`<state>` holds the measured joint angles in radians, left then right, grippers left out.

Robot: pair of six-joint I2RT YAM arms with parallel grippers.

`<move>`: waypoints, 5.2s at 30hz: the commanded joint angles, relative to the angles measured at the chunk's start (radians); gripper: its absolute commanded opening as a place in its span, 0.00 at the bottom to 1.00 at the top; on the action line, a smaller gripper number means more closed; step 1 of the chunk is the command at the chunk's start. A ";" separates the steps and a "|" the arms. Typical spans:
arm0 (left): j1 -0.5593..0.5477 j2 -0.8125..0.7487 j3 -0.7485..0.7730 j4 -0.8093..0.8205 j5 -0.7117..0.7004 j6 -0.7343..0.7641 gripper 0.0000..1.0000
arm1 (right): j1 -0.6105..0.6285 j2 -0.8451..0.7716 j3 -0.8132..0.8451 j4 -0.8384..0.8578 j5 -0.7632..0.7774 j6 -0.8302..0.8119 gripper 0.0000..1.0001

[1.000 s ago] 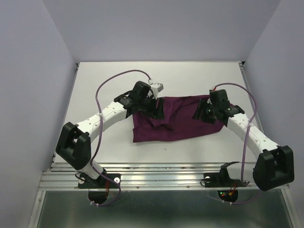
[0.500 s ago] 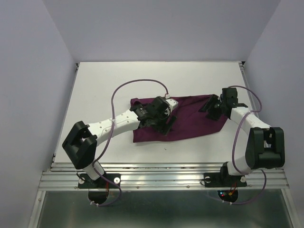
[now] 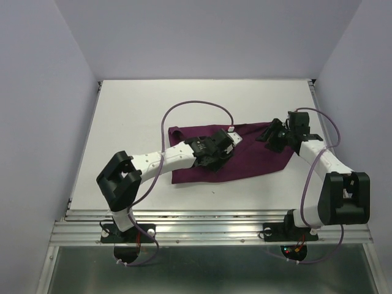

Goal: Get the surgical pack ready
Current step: Pack the surgical kit at the center of the board.

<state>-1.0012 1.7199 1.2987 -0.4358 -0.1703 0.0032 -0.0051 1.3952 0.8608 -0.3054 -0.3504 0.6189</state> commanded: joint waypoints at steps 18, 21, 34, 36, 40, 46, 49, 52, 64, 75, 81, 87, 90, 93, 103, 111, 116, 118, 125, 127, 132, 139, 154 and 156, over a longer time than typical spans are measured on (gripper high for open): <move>0.145 0.135 0.500 -0.047 -0.117 0.147 0.00 | 0.082 -0.154 -0.002 0.002 -0.202 -0.133 0.40; 0.191 0.191 0.601 -0.049 -0.100 0.173 0.00 | 0.143 -0.122 0.014 0.023 -0.199 -0.130 0.26; 0.268 0.333 0.804 0.008 -0.098 0.231 0.00 | 0.249 0.316 0.259 0.221 -0.183 -0.013 0.04; 0.271 0.343 0.823 0.005 -0.101 0.231 0.00 | 0.249 0.378 0.303 0.227 -0.151 0.014 0.01; 0.285 0.330 0.817 0.014 -0.097 0.224 0.00 | 0.249 0.526 0.435 0.226 -0.078 0.047 0.01; 0.323 0.328 0.801 0.046 -0.103 0.201 0.00 | 0.217 0.697 0.729 0.223 0.042 0.002 0.01; 0.343 0.349 0.821 0.052 -0.107 0.198 0.00 | 0.217 0.683 0.764 0.204 -0.011 -0.042 0.04; 0.372 0.372 0.847 0.066 -0.103 0.193 0.00 | 0.217 0.622 0.718 0.187 -0.018 -0.076 0.05; 0.443 0.480 0.961 0.095 -0.057 0.187 0.00 | 0.217 0.524 0.440 0.212 -0.028 -0.081 0.05; 0.440 0.414 0.886 0.086 0.035 0.172 0.00 | 0.217 0.743 0.654 0.256 -0.064 0.028 0.04; 0.415 0.308 0.762 0.077 0.098 0.118 0.00 | 0.217 0.832 0.756 0.258 0.013 0.084 0.03; 0.351 0.187 0.634 0.083 0.095 0.075 0.00 | 0.197 0.860 0.814 0.258 0.048 0.094 0.03; 0.319 0.135 0.581 0.088 0.091 0.061 0.00 | 0.188 0.857 0.820 0.256 0.064 0.091 0.04; 0.297 0.090 0.527 0.088 0.106 0.057 0.00 | 0.178 0.861 0.822 0.256 0.056 0.093 0.04; 0.217 -0.032 0.251 0.143 0.158 0.003 0.00 | 0.178 0.848 0.742 0.258 0.022 0.082 0.04; 0.158 -0.039 0.125 0.166 0.143 -0.081 0.00 | 0.178 0.713 0.559 0.259 0.021 0.056 0.07; 0.127 -0.037 0.088 0.135 0.150 -0.108 0.62 | 0.178 0.582 0.385 0.255 0.027 0.010 0.37; 0.125 -0.065 0.070 0.106 0.117 -0.098 0.81 | 0.178 0.507 0.290 0.230 0.043 -0.024 0.43; 0.151 -0.157 0.125 0.023 -0.106 -0.052 0.99 | 0.178 0.291 0.106 0.100 0.166 -0.130 0.48; 0.199 -0.169 0.140 0.025 -0.113 -0.057 0.99 | 0.178 0.242 0.100 0.057 0.189 -0.145 0.48; 0.392 -0.126 0.221 0.054 -0.012 -0.115 0.92 | 0.178 0.171 0.090 0.020 0.211 -0.156 0.48; 0.584 0.058 0.373 0.009 0.081 -0.181 0.54 | 0.178 0.142 0.086 0.006 0.191 -0.139 0.45; 0.794 0.401 0.516 0.028 0.224 -0.273 0.00 | 0.178 -0.087 -0.150 -0.124 0.344 0.007 0.19; 0.794 0.414 0.482 0.060 0.259 -0.281 0.00 | 0.178 -0.084 -0.193 -0.095 0.329 0.031 0.19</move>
<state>-0.1921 2.1464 1.7638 -0.4068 0.0299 -0.2497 0.1761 1.3197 0.7235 -0.4046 -0.0395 0.5941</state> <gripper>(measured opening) 0.026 0.189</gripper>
